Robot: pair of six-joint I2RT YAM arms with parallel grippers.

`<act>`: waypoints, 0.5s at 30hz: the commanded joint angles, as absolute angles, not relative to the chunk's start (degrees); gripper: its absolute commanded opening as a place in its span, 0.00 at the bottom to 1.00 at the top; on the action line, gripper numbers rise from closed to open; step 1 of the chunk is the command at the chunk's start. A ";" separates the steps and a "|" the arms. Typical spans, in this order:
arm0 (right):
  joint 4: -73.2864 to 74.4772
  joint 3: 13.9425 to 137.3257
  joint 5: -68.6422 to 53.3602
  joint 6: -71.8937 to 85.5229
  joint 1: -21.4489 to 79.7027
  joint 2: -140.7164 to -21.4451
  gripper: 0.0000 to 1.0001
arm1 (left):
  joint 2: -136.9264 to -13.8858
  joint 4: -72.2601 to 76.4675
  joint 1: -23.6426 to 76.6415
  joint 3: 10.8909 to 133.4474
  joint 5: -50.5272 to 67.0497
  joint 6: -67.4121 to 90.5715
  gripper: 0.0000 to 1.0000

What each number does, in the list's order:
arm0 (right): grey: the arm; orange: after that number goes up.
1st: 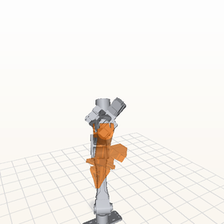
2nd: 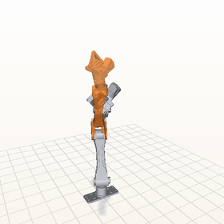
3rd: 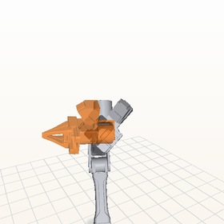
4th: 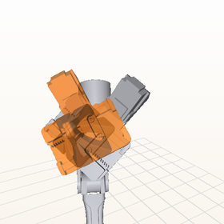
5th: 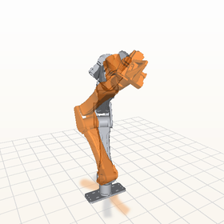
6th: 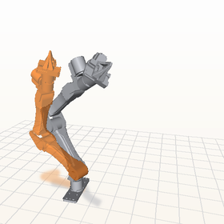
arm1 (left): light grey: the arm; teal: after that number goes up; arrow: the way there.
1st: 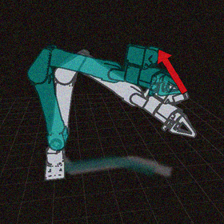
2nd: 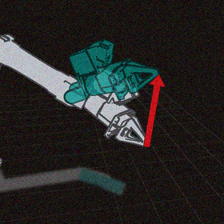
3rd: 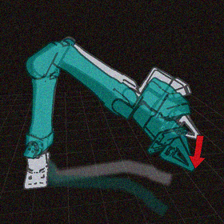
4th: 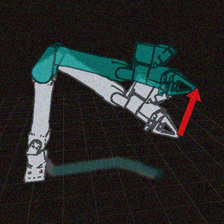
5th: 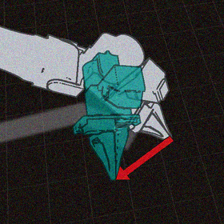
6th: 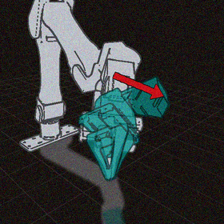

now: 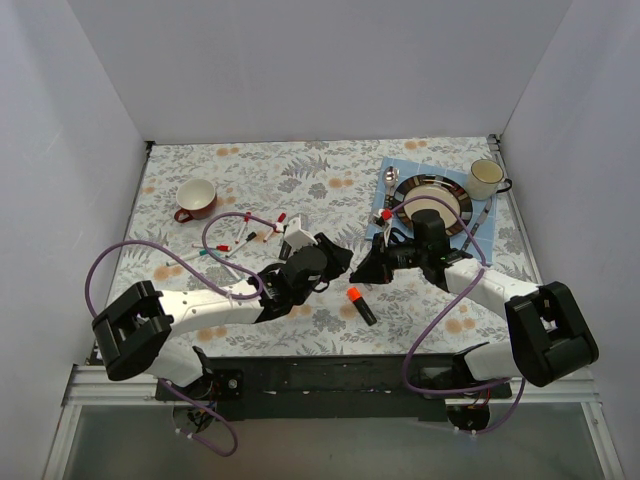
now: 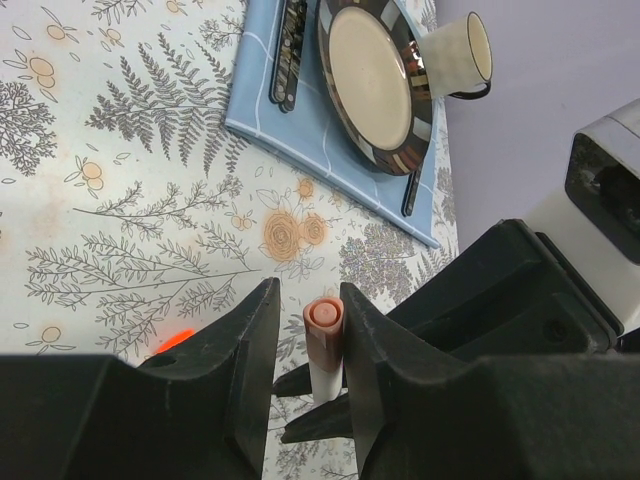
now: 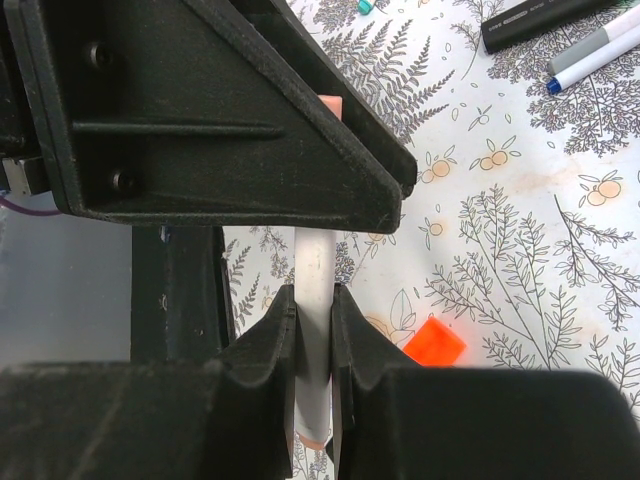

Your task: Open the pen caps

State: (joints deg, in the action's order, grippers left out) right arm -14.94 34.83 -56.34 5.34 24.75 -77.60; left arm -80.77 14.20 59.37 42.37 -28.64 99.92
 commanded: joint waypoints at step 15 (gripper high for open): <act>-16.26 36.21 -58.10 4.31 24.52 -77.34 0.01 | -78.31 14.59 59.33 43.59 -32.08 98.26 0.12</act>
State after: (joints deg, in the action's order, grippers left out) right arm -14.98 34.83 -56.34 5.32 24.75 -77.60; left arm -80.75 15.42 59.44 42.39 -29.17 99.85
